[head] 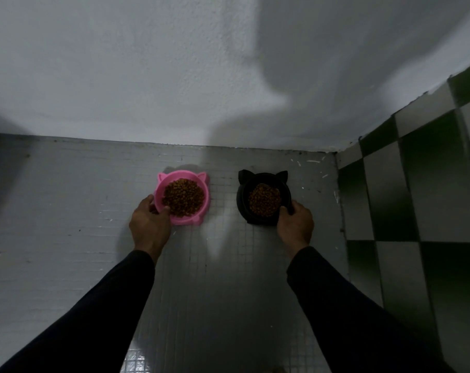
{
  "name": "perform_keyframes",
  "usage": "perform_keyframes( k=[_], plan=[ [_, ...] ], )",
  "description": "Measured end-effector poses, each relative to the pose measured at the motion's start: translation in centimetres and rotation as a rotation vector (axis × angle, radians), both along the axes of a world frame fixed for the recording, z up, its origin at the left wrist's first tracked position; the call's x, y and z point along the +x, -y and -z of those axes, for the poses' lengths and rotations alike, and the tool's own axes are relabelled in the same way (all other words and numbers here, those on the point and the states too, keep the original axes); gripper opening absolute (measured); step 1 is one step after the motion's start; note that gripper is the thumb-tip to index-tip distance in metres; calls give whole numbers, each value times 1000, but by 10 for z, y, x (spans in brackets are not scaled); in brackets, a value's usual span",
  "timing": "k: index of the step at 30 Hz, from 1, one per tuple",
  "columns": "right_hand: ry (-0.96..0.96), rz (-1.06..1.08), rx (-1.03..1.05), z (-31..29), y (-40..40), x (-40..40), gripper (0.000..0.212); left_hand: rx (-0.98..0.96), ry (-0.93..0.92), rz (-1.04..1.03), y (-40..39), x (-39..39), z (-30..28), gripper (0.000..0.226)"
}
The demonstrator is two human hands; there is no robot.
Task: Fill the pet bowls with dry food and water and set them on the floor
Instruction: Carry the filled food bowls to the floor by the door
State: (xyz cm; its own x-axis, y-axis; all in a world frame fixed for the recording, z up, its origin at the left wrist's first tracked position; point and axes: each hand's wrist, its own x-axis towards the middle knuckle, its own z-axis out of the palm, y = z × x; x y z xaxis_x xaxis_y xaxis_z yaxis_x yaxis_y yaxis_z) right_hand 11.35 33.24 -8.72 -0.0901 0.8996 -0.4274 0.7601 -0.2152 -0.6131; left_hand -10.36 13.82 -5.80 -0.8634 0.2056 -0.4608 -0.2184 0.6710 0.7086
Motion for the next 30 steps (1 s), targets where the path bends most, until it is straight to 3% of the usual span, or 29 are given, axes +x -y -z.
perform_keyframes(
  k=[3, 7, 11, 14, 20, 24, 30],
  plan=[
    [-5, -14, -65, -10, 1, 4, 24, -46, 30, 54, -1, 1, -10, 29],
    [64, -110, -153, -34, 5, 5, 63, -167, 7, 150, -1, 6, -32, 40],
    [151, -259, -152, -59, 16, 10, 70, -281, -76, 420, 8, 11, -49, 27],
    [259, -462, -169, -80, 22, 13, 74, -416, -68, 627, 16, 13, -68, 41],
    [442, -831, -201, -149, 38, 20, 51, -619, -4, 912, 29, 21, -139, 56],
    [505, -999, -329, -211, 46, 23, 58, -669, 24, 1002, 39, 30, -203, 56],
    [467, -1054, -291, -328, 65, 30, 33, -664, 56, 1098, 46, 52, -321, 55]
  ],
)
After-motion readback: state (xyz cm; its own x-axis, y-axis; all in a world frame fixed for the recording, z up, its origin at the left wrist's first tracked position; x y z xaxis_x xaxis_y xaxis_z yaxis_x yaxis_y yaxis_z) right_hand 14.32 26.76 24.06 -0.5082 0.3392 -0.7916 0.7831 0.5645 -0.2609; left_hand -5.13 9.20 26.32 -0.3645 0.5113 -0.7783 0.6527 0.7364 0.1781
